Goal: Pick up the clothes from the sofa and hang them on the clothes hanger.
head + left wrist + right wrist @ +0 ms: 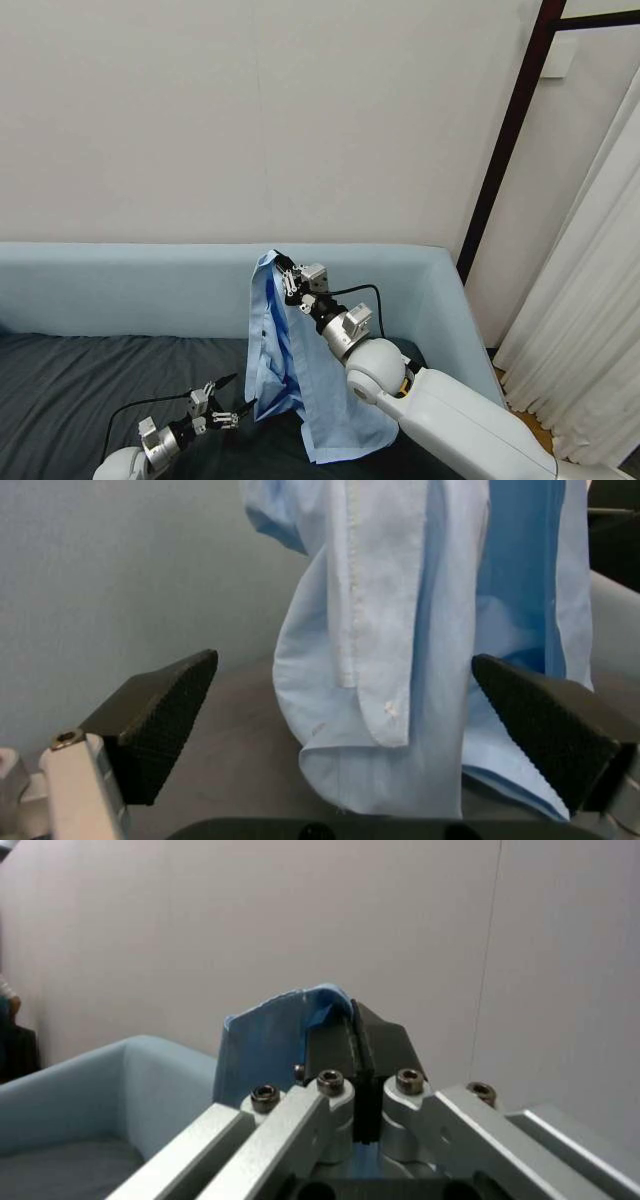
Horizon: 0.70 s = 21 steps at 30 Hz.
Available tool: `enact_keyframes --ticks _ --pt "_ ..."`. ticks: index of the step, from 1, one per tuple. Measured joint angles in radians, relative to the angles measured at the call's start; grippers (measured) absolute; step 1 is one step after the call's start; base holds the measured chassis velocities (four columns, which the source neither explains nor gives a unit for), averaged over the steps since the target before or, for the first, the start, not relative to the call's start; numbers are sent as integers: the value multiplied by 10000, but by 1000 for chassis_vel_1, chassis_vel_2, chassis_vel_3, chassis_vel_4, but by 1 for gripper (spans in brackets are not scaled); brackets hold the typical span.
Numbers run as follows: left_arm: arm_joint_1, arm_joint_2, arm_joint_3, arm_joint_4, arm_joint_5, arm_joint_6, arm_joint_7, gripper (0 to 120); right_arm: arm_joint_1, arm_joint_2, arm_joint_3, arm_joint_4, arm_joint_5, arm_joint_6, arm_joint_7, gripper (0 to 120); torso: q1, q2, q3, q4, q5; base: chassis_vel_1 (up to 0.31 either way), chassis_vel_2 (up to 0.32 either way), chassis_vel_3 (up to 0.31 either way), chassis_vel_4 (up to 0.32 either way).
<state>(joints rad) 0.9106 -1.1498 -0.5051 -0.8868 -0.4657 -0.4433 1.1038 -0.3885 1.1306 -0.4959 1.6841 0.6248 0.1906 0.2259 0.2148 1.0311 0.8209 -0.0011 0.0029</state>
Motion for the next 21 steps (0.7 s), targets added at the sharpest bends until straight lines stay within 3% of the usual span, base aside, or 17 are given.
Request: enact_keyframes --ticks 8,13,21 --pt "-424 112 -140 535 237 -7 679 100 -93 58 23 -34 -78 -28 1 0 0 0 0 -1 0 0 0 0 0" --pt "-601 343 -318 755 678 57 1618 97 -154 9 81 -34 -101 -49 12 0 0 0 0 -3 -1 0 0 0 0" --pt "-821 763 -358 1070 590 -22 1609 98 -213 -73 140 -39 -103 -55 7 0 0 0 -1 1 0 0 0 0 0"
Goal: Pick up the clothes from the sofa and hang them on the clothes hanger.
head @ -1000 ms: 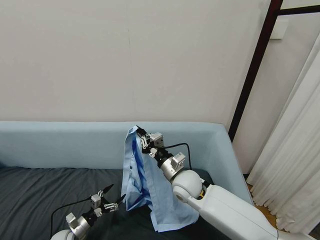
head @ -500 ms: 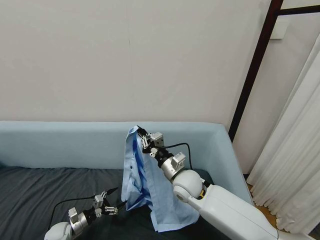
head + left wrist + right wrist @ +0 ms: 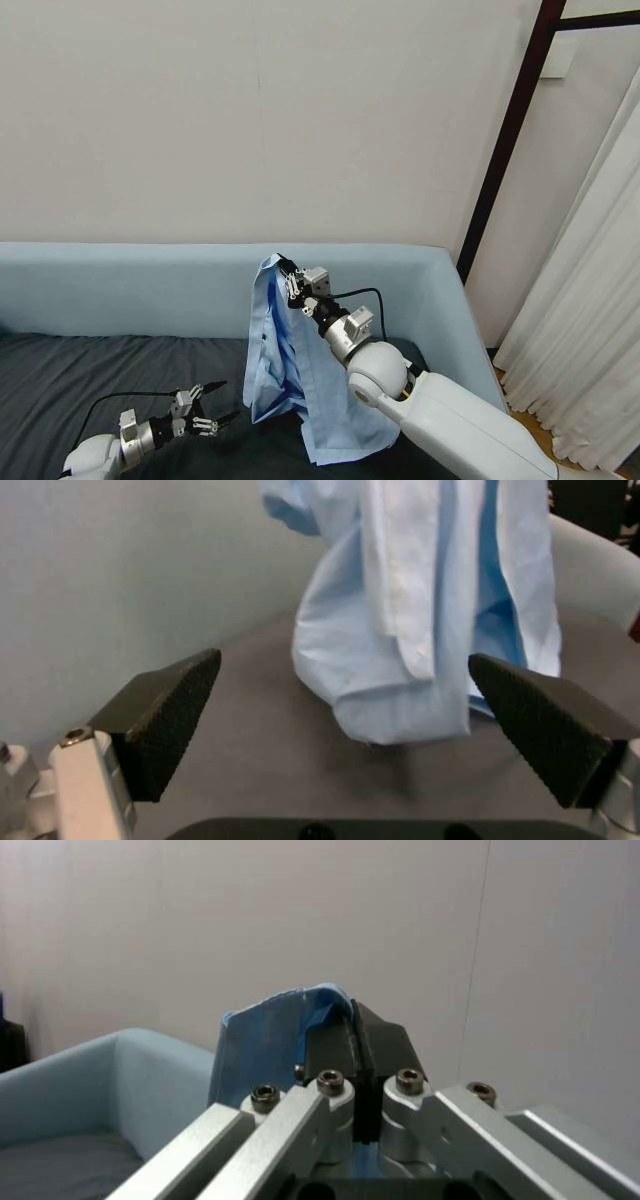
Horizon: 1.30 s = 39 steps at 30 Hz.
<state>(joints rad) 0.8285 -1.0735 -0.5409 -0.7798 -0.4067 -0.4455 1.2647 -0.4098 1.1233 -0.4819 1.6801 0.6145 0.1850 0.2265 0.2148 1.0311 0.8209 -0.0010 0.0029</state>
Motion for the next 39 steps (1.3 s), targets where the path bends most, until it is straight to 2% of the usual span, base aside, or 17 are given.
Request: enact_keyframes --ticks 10,14,17,19,22,24,27,28,37,39 --pt "-447 -767 220 300 389 -198 -360 95 -86 10 -6 57 -26 -4 -16 0 0 0 0 -5 0 0 0 0 0" --pt "-540 -924 232 441 564 -250 -355 90 -145 -22 51 107 -31 -4 -16 0 0 0 0 -4 0 0 0 0 0" --pt "-534 -980 232 447 619 -252 -207 75 -206 -94 109 157 -45 -5 -16 0 0 0 0 -3 1 0 0 0 0" --pt "-520 -986 232 444 629 -251 -185 72 -218 -119 126 170 -46 -5 -16 0 0 0 0 -2 1 0 0 0 0" --pt "-472 -1028 216 424 602 -250 -139 55 -235 -198 165 210 -48 -5 -16 0 0 0 0 -2 1 0 0 0 0" --pt "-461 -1047 203 412 588 -249 -123 52 -235 -212 176 214 -48 -5 -16 0 0 0 0 -2 1 0 0 0 0" --pt "-360 -1090 172 297 556 -231 1 39 -223 -234 241 216 -48 -6 -16 0 0 0 0 -3 1 0 0 0 0" --pt "-360 -1090 172 297 556 -231 1 39 -223 -234 241 216 -48 -6 -16 0 0 0 0 -3 1 0 0 0 0" --pt "-156 -1002 124 116 97 -95 100 3 -142 -272 584 242 84 52 -69 0 0 0 0 -3 0 0 0 0 0" --pt "-135 -981 115 61 -27 -87 73 0 -141 -285 602 258 93 65 -73 0 0 0 0 -2 1 0 0 0 0"
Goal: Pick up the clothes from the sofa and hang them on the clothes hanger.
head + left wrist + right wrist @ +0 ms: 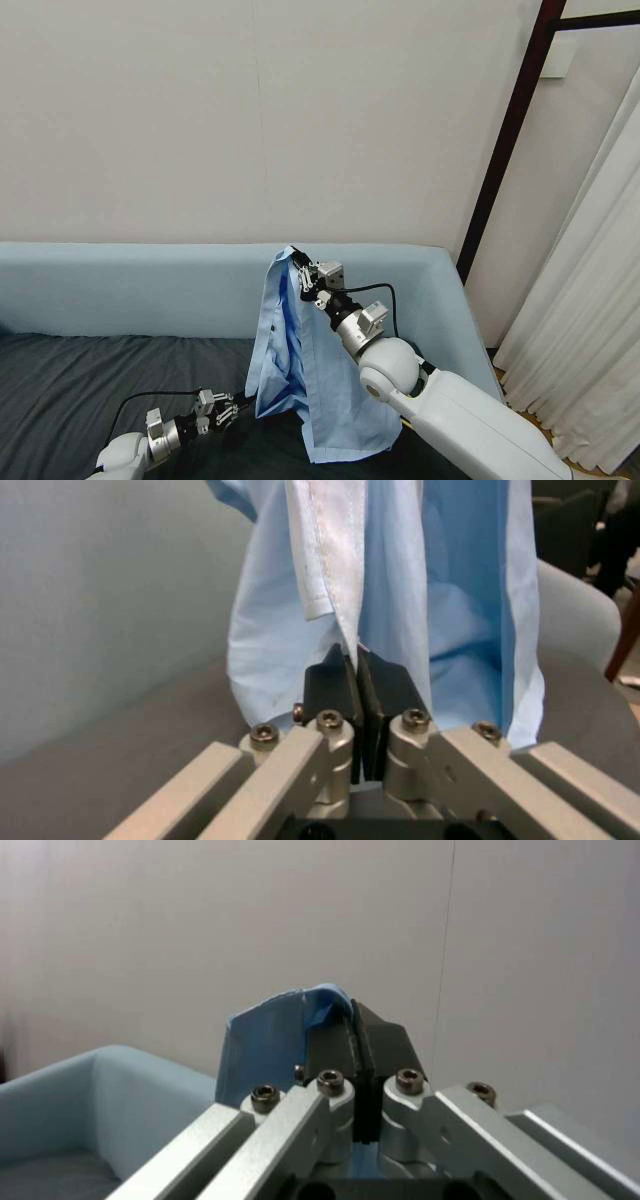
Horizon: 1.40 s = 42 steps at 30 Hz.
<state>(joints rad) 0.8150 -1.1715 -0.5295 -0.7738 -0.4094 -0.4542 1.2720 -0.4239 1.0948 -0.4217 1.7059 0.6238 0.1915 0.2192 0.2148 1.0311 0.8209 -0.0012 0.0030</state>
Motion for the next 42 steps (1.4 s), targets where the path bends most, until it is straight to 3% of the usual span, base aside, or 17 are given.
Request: enact_keyframes --ticks 8,13,14,16,17,21,22,25,27,33,36,37,38,41,42 --pt "402 308 -99 -1043 -1406 28 -174 0 -66 -138 101 261 77 116 -7 0 0 -1 0 -1 -4 0 0 0 0" --pt "1342 1288 -394 -3780 -3189 505 -838 0 88 -517 583 924 336 135 18 0 0 0 0 0 -3 0 0 0 0" --pt "1342 1288 -394 -3780 -3189 505 -838 0 88 -517 583 924 336 135 18 0 0 0 0 0 -3 0 0 0 0" --pt "1908 2056 -569 -5575 -4255 755 -2192 0 273 -824 972 1266 418 76 21 0 0 0 -1 0 0 0 0 0 0" --pt "1908 2056 -569 -5575 -4255 755 -2192 0 273 -824 972 1266 418 76 21 0 0 0 -1 0 0 0 0 0 0" --pt "2588 3531 -900 -8405 -5544 1017 -5230 0 621 -1303 1527 1698 653 11 21 0 0 0 -1 -2 4 0 0 0 0" --pt "2588 3531 -900 -8405 -5544 1017 -5230 0 621 -1303 1527 1698 653 11 21 0 0 0 -1 -2 4 0 0 0 0" --pt "2760 4696 -1337 -10336 -6271 1378 -7211 0 1017 -1557 1892 2129 1075 -98 77 0 0 0 -1 -1 -1 0 0 0 0" --pt "2751 5355 -1813 -11263 -6681 1664 -7964 0 1309 -1729 2145 2374 1340 -201 133 0 0 0 -1 -1 3 0 0 0 0" --pt "2939 6471 -3290 -12640 -7981 2186 -8934 0 1808 -2431 2811 3092 2212 -563 165 0 0 0 -1 0 4 0 0 0 0" --pt "4049 6703 -4445 -13035 -7985 2260 -8939 0 1348 -3379 3161 3828 2649 -933 7 0 -1 3 -4 2 2 0 0 0 0" --pt "4412 6659 -4394 -13032 -7529 2209 -8793 0 684 -3928 3168 4130 2268 -1087 -203 0 -2 2 -2 12 1 0 0 0 0" --pt "4412 6659 -4394 -13032 -7529 2209 -8793 0 684 -3928 3168 4130 2268 -1087 -203 0 -2 2 -2 12 1 0 0 0 0" --pt "4542 6419 -3898 -12906 -6867 2247 -8689 0 -1943 -4843 4290 4866 772 -1115 -964 0 -1 2 -2 -8 -8 0 0 0 0" --pt "4542 6419 -3898 -12906 -6867 2247 -8689 0 -1943 -4843 4290 4866 772 -1115 -964 0 -1 2 -2 -8 -8 0 0 0 0"
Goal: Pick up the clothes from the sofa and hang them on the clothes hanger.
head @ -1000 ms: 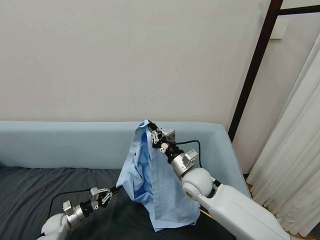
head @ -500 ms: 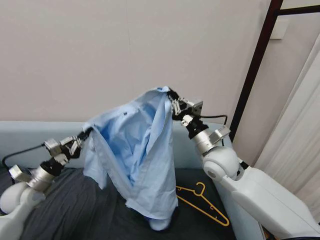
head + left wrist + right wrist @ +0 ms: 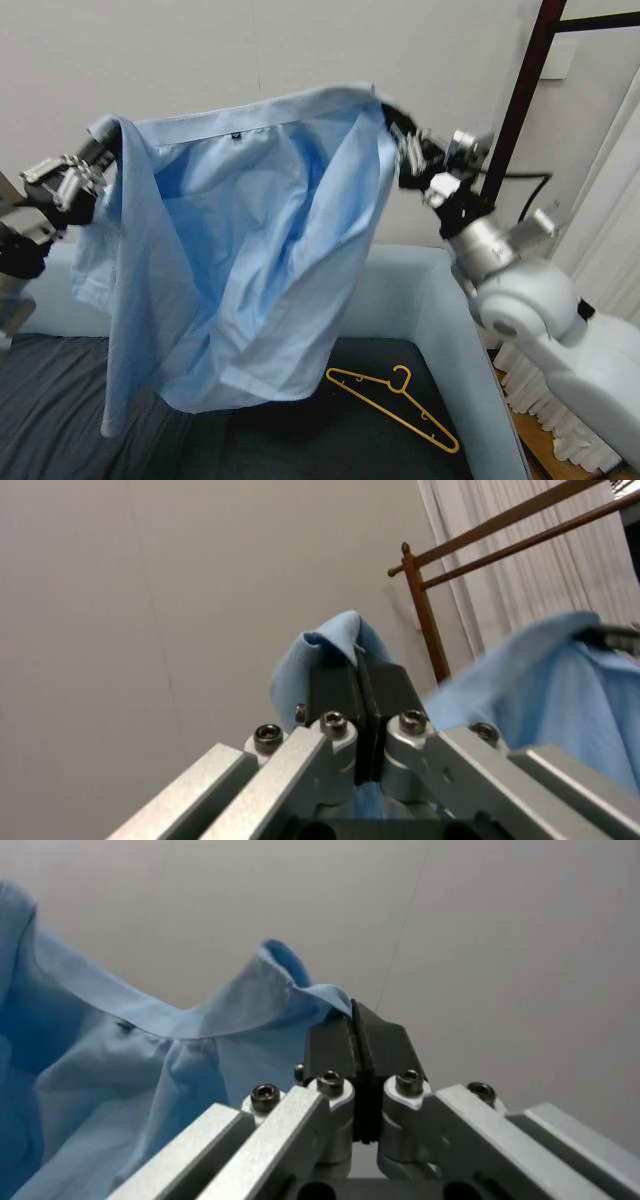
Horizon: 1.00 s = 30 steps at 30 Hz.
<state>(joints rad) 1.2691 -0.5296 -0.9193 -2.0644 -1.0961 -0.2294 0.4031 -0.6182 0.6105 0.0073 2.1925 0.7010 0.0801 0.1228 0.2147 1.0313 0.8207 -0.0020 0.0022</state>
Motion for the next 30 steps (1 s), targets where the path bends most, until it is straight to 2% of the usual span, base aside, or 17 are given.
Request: enact_keyframes --ticks 2,3,4,6,8,14,18,20,23,24,26,27,30 --pt "41 -35 48 -72 29 38 47 0 -1670 -144 658 507 -302 -90 -211 0 1 -3 3 -3 21 0 0 0 0" --pt "38 21 88 -127 29 41 69 0 -2295 -226 993 772 -326 -104 -284 0 0 -2 2 1 14 0 0 0 0" --pt "38 21 88 -127 29 41 69 0 -2295 -226 993 772 -326 -104 -284 0 0 -2 2 1 14 0 0 0 0" --pt "-22 152 168 -245 1 62 99 0 -3421 -492 1813 1249 -348 -102 -567 0 0 -2 1 7 3 0 0 0 0" --pt "16 243 91 -546 -187 77 124 0 -4214 -861 2414 1684 -365 -89 -806 0 0 -1 1 6 7 0 0 0 0" --pt "228 314 -517 -1419 -922 76 105 0 -5205 -1487 3244 2403 -244 -45 -825 0 0 -1 1 8 11 0 0 0 0" --pt "527 319 -1551 -2571 -1739 2 -107 0 -6351 -2105 4828 3119 592 6 -169 0 -1 0 -1 6 5 0 0 0 0" --pt "569 324 -1800 -2790 -1929 -54 -194 0 -6433 -2248 5132 3147 910 -24 98 0 -1 0 0 6 11 0 0 0 0" --pt "660 396 -2654 -3315 -2631 -109 -396 0 -6523 -2696 6552 3159 1954 -143 642 0 0 -1 1 10 8 0 0 0 0" --pt "663 427 -2889 -3423 -2831 -100 -429 0 -6559 -2832 7186 3161 2094 -206 669 0 0 -1 1 10 9 0 0 0 0" --pt "664 445 -3001 -3462 -2918 -84 -437 0 -6584 -2889 7524 3162 2150 -283 685 0 -1 -1 1 10 9 0 0 0 0" --pt "657 462 -3131 -3491 -2980 -26 -439 0 -6612 -2989 8192 3161 2289 -568 773 0 0 -1 0 9 7 0 0 0 0" --pt "699 404 -2963 -3391 -2670 44 -418 0 -6608 -3009 8161 3151 2310 -999 1032 0 -1 0 0 5 9 0 0 0 0"
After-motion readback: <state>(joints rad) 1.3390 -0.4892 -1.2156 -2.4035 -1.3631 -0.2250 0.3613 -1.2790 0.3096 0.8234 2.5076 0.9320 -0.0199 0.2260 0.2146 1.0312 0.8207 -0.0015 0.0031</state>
